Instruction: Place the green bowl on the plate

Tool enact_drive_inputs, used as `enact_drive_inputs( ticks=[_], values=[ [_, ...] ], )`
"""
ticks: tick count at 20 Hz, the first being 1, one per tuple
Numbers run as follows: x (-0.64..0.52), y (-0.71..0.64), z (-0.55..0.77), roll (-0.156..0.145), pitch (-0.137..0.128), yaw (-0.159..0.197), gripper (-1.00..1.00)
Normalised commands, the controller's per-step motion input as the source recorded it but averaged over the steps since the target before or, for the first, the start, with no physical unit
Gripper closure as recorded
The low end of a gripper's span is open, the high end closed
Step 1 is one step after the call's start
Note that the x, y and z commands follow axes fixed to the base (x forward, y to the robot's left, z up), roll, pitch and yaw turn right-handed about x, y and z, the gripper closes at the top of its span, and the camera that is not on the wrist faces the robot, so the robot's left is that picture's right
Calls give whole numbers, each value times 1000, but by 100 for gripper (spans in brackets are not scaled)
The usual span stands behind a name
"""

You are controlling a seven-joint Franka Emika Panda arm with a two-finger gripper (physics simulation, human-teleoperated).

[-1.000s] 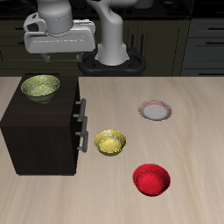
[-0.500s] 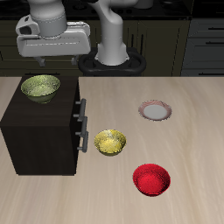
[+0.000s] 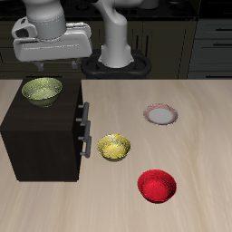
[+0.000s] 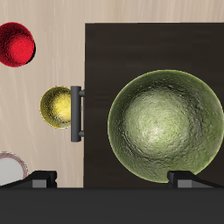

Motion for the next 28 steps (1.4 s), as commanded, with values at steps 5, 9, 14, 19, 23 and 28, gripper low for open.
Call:
enact_drive_inputs(
  ticks=[5, 9, 14, 19, 23, 28],
  values=[
    [38, -118, -55, -15, 2, -7, -100],
    [67, -18, -195, 10, 19, -49, -100],
    [49, 89, -218, 24, 17, 7, -100],
    [48, 47, -247, 12, 24, 15, -100],
    [21, 12, -252, 7, 27, -23, -100],
    [18, 117, -206, 25, 30, -1, -100]
  ],
)
